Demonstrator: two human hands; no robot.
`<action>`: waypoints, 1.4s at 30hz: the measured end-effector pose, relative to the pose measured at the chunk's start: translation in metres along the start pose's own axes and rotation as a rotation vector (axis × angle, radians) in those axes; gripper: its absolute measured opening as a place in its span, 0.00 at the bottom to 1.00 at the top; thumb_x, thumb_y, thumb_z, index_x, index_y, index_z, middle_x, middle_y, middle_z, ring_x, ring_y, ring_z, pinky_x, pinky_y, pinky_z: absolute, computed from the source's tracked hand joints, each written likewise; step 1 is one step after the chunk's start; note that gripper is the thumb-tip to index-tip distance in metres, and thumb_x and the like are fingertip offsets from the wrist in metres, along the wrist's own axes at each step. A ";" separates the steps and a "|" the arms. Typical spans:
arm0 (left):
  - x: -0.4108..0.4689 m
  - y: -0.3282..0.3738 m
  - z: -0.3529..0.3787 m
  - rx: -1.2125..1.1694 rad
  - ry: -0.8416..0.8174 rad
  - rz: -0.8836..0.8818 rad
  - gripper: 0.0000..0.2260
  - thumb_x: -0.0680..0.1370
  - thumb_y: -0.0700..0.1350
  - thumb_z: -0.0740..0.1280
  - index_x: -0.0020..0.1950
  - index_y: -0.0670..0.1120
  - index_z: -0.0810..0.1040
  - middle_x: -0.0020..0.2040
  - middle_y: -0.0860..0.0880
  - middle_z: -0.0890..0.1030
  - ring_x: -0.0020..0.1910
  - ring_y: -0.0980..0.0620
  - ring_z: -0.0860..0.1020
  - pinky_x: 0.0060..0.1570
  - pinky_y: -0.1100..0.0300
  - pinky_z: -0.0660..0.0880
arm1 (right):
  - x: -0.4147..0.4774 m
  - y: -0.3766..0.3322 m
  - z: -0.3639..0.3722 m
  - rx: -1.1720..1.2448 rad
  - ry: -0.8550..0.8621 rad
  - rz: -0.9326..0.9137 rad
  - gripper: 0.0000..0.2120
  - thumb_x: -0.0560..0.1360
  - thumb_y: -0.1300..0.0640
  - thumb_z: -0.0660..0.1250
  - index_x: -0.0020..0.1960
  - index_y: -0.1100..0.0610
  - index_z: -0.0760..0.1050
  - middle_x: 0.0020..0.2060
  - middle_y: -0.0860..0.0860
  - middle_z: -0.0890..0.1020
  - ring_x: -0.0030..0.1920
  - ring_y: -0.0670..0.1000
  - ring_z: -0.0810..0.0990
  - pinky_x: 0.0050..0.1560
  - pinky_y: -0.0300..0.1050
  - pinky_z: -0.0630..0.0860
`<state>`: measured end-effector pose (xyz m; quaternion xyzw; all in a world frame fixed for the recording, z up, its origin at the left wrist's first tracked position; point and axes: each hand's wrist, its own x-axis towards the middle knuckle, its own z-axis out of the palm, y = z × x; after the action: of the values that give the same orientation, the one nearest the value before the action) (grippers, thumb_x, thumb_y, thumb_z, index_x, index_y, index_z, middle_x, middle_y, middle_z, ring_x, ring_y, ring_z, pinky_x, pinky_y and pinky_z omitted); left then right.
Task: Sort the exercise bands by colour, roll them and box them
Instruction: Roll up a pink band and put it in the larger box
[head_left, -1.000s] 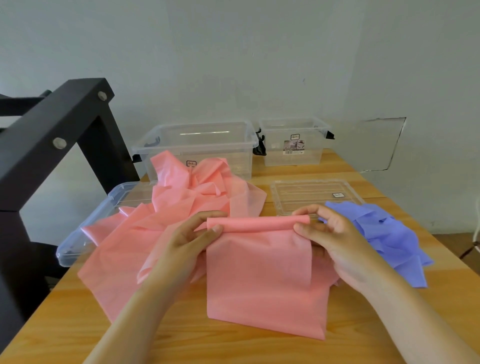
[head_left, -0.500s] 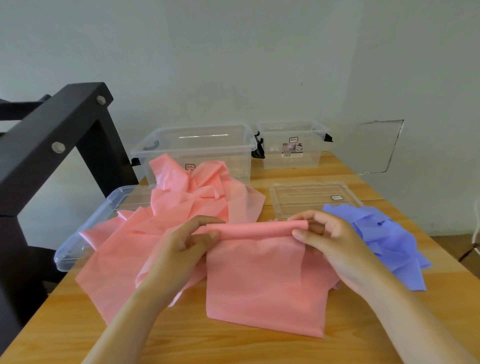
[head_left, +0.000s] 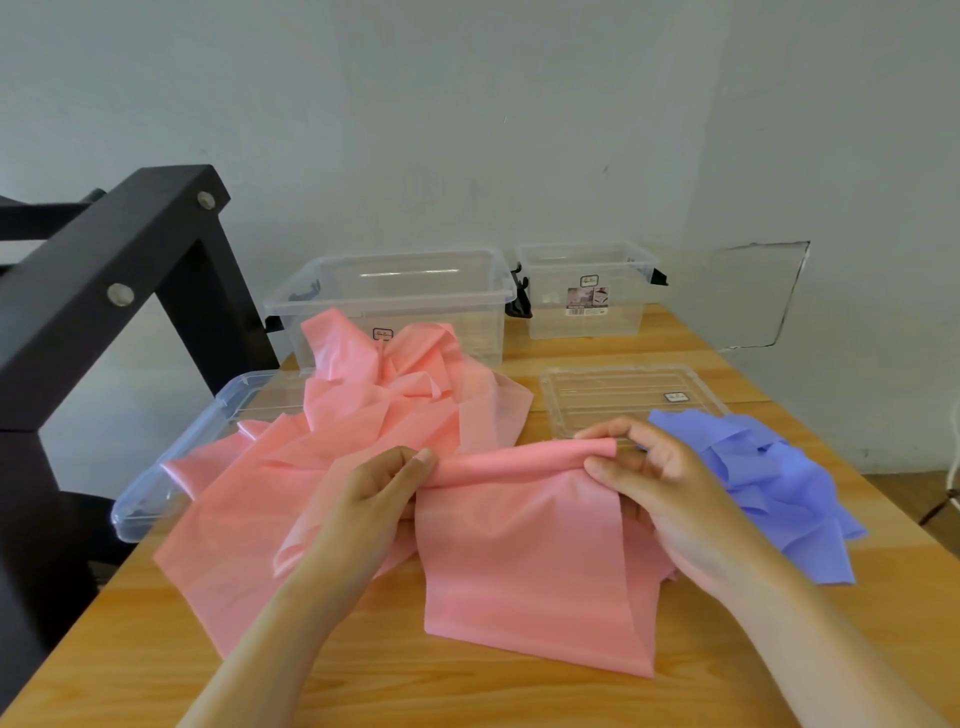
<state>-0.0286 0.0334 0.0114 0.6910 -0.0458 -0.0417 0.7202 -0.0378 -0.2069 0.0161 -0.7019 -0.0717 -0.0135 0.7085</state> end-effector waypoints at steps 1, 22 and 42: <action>0.000 0.000 0.000 -0.003 0.001 -0.004 0.20 0.81 0.47 0.62 0.45 0.29 0.68 0.40 0.42 0.68 0.37 0.45 0.64 0.31 0.58 0.62 | 0.000 0.000 0.001 0.008 -0.005 0.001 0.10 0.75 0.63 0.68 0.46 0.49 0.81 0.39 0.51 0.84 0.42 0.49 0.81 0.47 0.44 0.72; 0.002 -0.003 -0.012 -0.060 -0.106 -0.043 0.07 0.78 0.38 0.65 0.46 0.36 0.81 0.35 0.44 0.78 0.33 0.52 0.77 0.33 0.64 0.74 | -0.002 -0.002 -0.002 -0.150 -0.004 0.064 0.11 0.74 0.60 0.70 0.54 0.47 0.81 0.46 0.45 0.86 0.47 0.45 0.84 0.46 0.34 0.75; 0.003 -0.003 -0.008 -0.126 -0.074 -0.021 0.04 0.76 0.43 0.70 0.49 0.45 0.79 0.38 0.43 0.73 0.34 0.47 0.72 0.33 0.57 0.70 | 0.002 -0.003 -0.004 0.110 -0.044 0.082 0.11 0.67 0.61 0.73 0.48 0.53 0.83 0.42 0.53 0.85 0.43 0.50 0.82 0.45 0.40 0.76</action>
<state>-0.0250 0.0406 0.0083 0.6426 -0.0627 -0.0775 0.7597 -0.0359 -0.2110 0.0191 -0.6643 -0.0591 0.0348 0.7443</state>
